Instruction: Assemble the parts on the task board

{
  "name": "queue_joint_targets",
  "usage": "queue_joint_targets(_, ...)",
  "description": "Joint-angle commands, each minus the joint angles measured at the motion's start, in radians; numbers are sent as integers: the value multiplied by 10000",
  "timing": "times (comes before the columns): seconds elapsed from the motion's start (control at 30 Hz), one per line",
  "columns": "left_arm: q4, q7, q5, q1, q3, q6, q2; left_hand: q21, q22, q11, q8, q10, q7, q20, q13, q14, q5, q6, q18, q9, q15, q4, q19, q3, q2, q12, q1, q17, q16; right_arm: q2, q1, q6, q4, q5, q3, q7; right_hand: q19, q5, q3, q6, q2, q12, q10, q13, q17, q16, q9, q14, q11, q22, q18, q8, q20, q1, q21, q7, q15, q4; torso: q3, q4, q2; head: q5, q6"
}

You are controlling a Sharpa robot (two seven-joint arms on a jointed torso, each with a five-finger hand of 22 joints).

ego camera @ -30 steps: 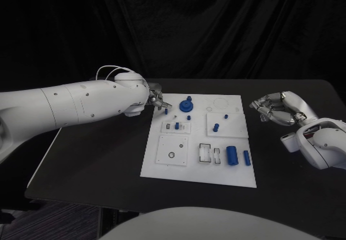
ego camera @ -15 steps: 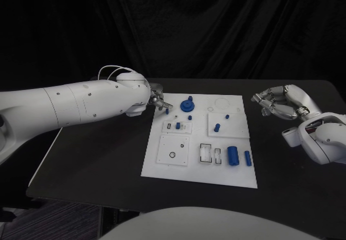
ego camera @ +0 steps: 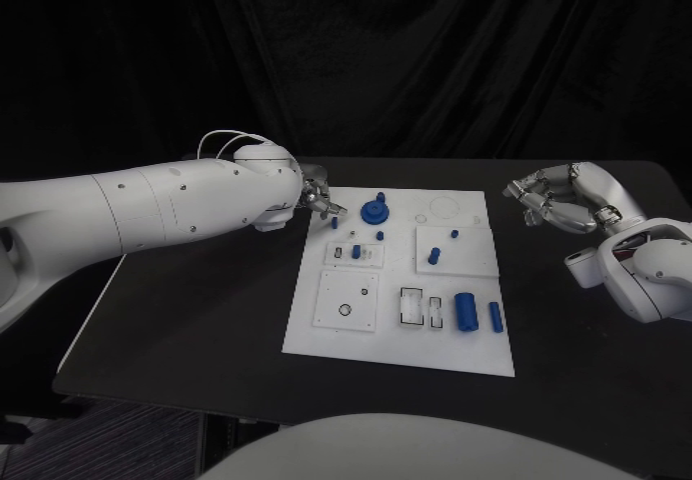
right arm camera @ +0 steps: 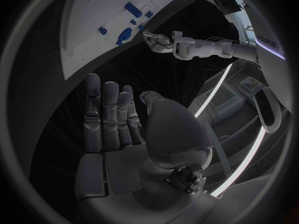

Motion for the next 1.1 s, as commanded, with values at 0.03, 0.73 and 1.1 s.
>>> queue_joint_targets(0.03, -49, 326, -63, -32, 6, -94, 66, -46, 2471, 84, -125, 1040, 82, 106, 2628, 1038, 95, 13, 61, -93, 70, 10, 842, 67, 6, 29, 115, 2634, 27, 41, 26, 119, -35, -16, 6, -188, 41, 29, 13, 16, 3, 61, 60, 16, 12, 63, -10, 56, 5, 15, 114, -27, 31, 66, -53, -36, 11, -46, 8, -10, -1, 7, 2)
queue_joint_targets(0.73, -338, 136, -63, -125, 6, 186, 278, -88, 2458, 70, -389, 1040, 52, 125, 2628, 1038, 412, 343, 72, -328, 74, -87, 824, 255, 12, 29, 361, 2634, 27, 74, 38, 166, -50, -16, 5, -185, 51, 28, 34, 33, 12, 87, 88, 43, 35, 82, -11, 75, 0, 18, 115, -21, 24, 96, -55, -41, 4, -40, 4, -2, 6, 37, 2)
queue_joint_targets(1.1, -446, 44, -63, -185, 6, 323, 339, -136, 2442, 58, -449, 1040, 35, 120, 2628, 1038, 556, 420, 83, -368, 64, -141, 803, 334, -13, 29, 459, 2634, 27, 94, 34, 217, -64, -16, 5, -214, 70, 28, 70, 41, 25, 127, 136, 82, 76, 117, -15, 113, -12, 23, 116, -21, 14, 154, -55, -50, -6, -51, 4, -1, 1, 20, 2)
